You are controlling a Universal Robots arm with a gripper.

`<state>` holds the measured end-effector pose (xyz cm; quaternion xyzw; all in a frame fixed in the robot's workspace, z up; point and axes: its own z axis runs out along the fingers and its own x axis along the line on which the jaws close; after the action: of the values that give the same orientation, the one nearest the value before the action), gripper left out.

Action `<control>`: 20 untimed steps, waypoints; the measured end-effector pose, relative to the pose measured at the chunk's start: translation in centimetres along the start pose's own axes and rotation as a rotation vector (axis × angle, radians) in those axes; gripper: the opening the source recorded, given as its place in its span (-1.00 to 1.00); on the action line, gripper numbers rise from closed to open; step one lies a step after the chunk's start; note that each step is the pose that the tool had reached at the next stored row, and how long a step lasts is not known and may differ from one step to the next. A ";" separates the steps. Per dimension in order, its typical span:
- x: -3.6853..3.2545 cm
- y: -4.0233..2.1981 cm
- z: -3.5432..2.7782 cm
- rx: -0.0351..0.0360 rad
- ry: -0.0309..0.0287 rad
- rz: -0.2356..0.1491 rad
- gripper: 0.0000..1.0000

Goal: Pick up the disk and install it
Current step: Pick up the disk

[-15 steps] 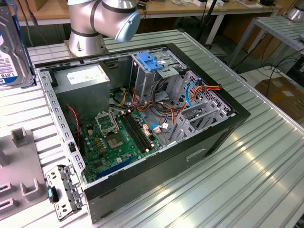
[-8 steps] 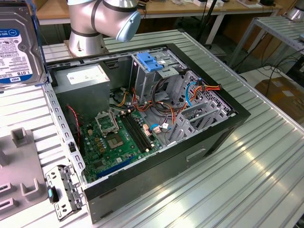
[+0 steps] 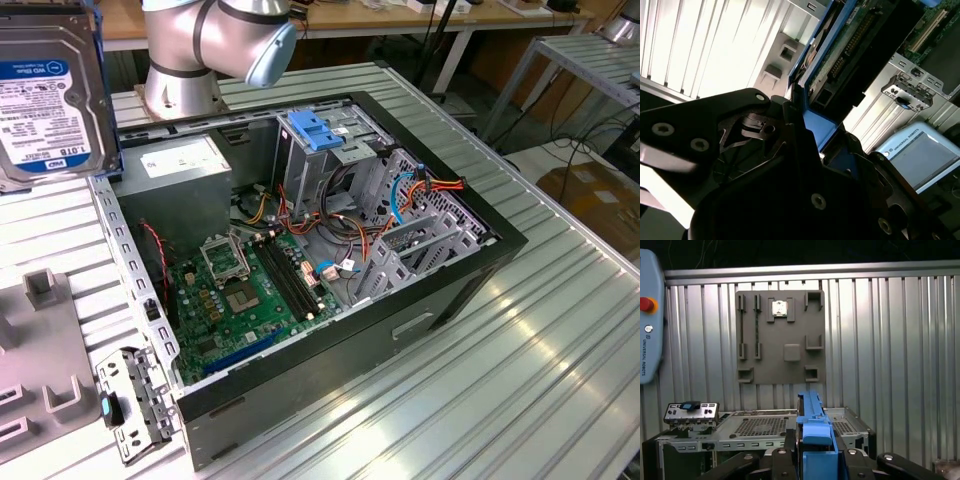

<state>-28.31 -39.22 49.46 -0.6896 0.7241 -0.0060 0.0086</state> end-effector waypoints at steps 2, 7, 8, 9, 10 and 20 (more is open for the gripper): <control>0.02 -0.39 0.03 0.0000 0.0000 0.000 -0.25; 0.14 -1.91 0.13 0.0001 -0.0001 0.001 -0.25; 0.15 -2.28 0.15 0.0001 0.0000 0.001 -0.25; 0.15 -2.54 0.16 0.0000 0.0001 0.001 -0.25; 0.14 -2.74 0.17 0.0000 0.0000 0.001 -0.25; 0.09 -5.74 0.30 0.0000 0.0008 0.002 -0.25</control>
<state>-22.58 -39.59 49.28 -0.6889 0.7247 -0.0063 0.0083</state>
